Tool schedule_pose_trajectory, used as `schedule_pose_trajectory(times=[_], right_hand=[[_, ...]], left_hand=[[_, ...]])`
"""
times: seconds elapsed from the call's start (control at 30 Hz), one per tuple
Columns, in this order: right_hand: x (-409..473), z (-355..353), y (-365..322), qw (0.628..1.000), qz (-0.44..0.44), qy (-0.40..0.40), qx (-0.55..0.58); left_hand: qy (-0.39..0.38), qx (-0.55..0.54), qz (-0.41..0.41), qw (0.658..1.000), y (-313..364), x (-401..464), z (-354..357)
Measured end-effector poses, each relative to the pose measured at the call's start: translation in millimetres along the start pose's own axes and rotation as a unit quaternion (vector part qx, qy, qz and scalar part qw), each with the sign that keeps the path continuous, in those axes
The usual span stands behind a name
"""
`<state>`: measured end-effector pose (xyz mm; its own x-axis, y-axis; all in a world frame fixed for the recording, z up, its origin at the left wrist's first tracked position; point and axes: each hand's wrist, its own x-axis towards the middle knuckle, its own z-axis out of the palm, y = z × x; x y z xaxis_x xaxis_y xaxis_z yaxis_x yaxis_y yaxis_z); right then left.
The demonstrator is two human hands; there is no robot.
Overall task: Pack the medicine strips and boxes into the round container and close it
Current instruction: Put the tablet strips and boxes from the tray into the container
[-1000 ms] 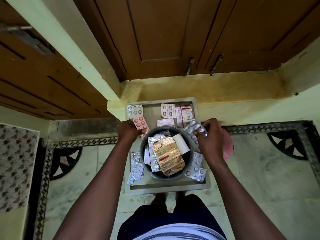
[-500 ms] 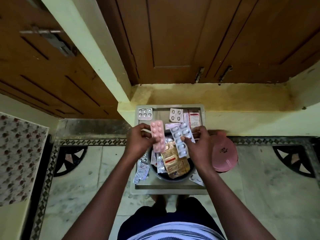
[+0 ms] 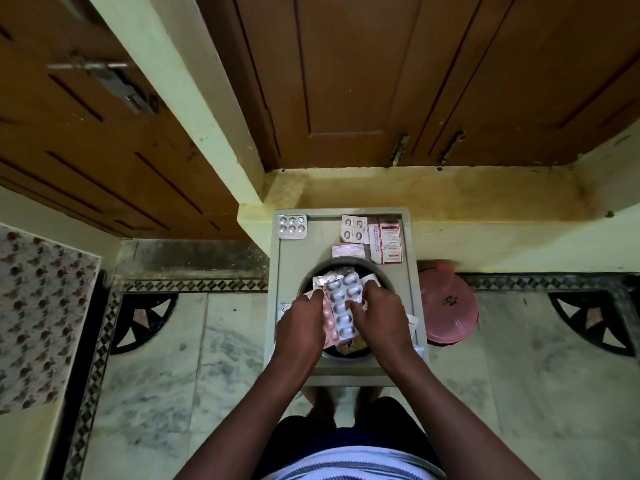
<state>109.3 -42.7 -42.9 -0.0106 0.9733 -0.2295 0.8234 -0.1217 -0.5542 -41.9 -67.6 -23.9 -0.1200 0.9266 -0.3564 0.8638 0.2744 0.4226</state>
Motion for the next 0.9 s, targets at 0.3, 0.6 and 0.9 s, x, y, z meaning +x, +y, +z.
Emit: schedule_pose_trajectory(times=[0.3,0.6,0.9], right_hand=[[25,-31,-1,0.992,-0.007,0.026,-0.120],[119,-29,6,0.992,0.088,0.079,-0.048],[154,-9,12,0.968,0.231,0.055,-0.080]], left_hand=[[0.103,-0.060,0.041,0.992,-17,51,-23],[0.097,0.038,0.021,0.994,-32,168,-26],[0.087,0.048,0.010,0.995,-47,188,-18]])
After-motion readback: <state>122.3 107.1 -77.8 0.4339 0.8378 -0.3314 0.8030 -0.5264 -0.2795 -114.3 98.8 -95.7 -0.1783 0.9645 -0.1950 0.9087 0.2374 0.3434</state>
